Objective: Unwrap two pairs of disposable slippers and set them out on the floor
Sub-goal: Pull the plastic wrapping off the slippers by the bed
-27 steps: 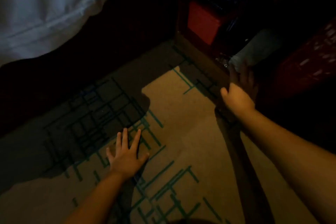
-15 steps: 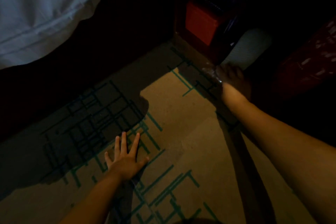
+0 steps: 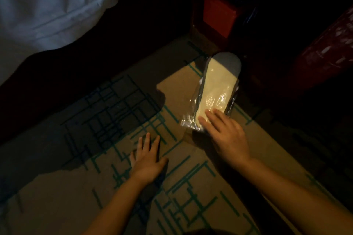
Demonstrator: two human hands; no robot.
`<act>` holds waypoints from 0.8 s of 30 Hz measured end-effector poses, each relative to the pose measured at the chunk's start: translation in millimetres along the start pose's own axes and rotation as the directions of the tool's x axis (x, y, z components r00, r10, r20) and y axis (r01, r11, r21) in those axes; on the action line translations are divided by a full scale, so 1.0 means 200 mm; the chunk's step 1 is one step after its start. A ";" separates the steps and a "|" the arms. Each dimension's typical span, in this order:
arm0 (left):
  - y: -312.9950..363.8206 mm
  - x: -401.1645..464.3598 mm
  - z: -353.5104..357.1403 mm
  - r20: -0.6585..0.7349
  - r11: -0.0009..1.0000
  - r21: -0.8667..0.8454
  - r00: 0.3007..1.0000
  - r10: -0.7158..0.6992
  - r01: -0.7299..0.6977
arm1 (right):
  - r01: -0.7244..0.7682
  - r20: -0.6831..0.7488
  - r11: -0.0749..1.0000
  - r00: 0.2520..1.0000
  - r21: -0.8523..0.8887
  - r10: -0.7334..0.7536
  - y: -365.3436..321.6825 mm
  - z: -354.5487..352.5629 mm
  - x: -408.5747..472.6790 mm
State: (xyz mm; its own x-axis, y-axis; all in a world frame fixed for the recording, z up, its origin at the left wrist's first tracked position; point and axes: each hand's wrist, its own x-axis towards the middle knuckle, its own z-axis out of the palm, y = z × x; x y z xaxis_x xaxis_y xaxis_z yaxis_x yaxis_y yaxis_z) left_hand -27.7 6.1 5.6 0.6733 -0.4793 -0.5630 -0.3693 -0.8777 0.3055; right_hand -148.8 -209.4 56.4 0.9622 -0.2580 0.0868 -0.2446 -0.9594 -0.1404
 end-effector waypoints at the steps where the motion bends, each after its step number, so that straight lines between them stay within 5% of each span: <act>1: -0.01 -0.02 0.02 -0.027 1.000 -0.018 0.999 0.016 -0.017 | 0.037 0.034 0.999 0.999 0.023 -0.038 -0.04 0.04 -0.05; 7: -0.06 -0.19 0.13 -0.075 0.998 -0.020 0.996 0.055 -0.057 | 0.202 0.448 0.960 0.852 0.194 -0.270 -0.11 0.25 -0.25; 13: 0.04 -0.25 0.13 -0.214 0.960 -0.228 0.970 0.114 -0.163 | 0.189 0.404 0.953 0.873 0.238 -0.275 -0.13 0.20 -0.22; 18: 0.17 -0.27 0.10 -0.270 0.924 -0.217 0.929 0.252 -0.314 | 0.077 0.174 0.976 0.978 0.202 -0.114 -0.14 0.12 -0.17; 24: 0.23 -0.19 0.05 -0.188 0.949 -0.223 0.965 0.181 -0.221 | 0.101 0.372 0.975 0.913 0.198 -0.170 -0.08 0.17 -0.16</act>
State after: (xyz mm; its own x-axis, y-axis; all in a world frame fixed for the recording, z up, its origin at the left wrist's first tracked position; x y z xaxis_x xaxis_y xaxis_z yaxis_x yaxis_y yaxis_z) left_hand -76.2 -16.1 32.3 0.7038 -0.6217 -0.3436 -0.3567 -0.7276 0.5860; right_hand -170.9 -182.4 21.5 0.9642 -0.0297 -0.2635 -0.1174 -0.9388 -0.3237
